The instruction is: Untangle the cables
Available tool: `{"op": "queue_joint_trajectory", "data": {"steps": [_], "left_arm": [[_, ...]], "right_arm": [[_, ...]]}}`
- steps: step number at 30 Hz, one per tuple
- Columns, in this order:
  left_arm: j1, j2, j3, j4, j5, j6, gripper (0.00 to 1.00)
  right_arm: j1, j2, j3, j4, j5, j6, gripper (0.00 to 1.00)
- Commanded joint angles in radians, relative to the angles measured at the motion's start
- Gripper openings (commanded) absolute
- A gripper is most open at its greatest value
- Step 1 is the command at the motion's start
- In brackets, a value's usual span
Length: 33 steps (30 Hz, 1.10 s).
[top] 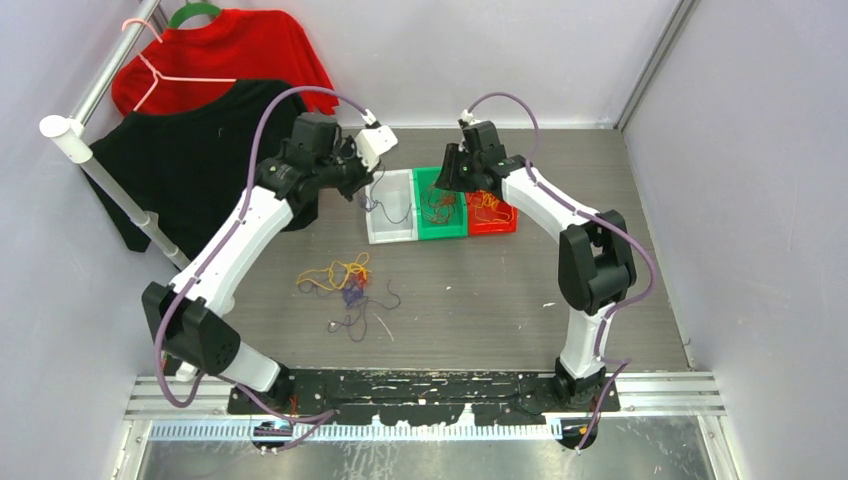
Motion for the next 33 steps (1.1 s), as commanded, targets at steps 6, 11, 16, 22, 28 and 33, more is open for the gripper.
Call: {"op": "queue_joint_trajectory", "data": {"steps": [6, 11, 16, 22, 28, 33], "left_arm": [[-0.004, 0.150, 0.161, 0.037, -0.069, -0.019, 0.00], [-0.004, 0.201, 0.168, 0.067, -0.082, -0.019, 0.00], [-0.013, 0.243, 0.164, 0.102, -0.046, -0.011, 0.00], [-0.011, 0.286, 0.128, 0.165, -0.011, 0.037, 0.00], [-0.005, 0.308, 0.066, 0.248, -0.058, 0.058, 0.00], [0.045, 0.286, 0.040, 0.298, -0.041, -0.002, 0.00]], "right_arm": [[-0.006, -0.132, 0.022, 0.069, 0.051, -0.027, 0.59], [-0.005, -0.169, 0.020, 0.075, 0.061, 0.000, 0.60], [-0.005, -0.259, -0.036, 0.132, 0.096, 0.023, 0.58], [-0.005, -0.346, -0.128, 0.155, 0.120, 0.036, 0.54], [-0.005, -0.398, -0.208, 0.168, 0.127, 0.052, 0.52], [-0.006, -0.400, -0.230, 0.160, 0.121, 0.063, 0.49]]}}
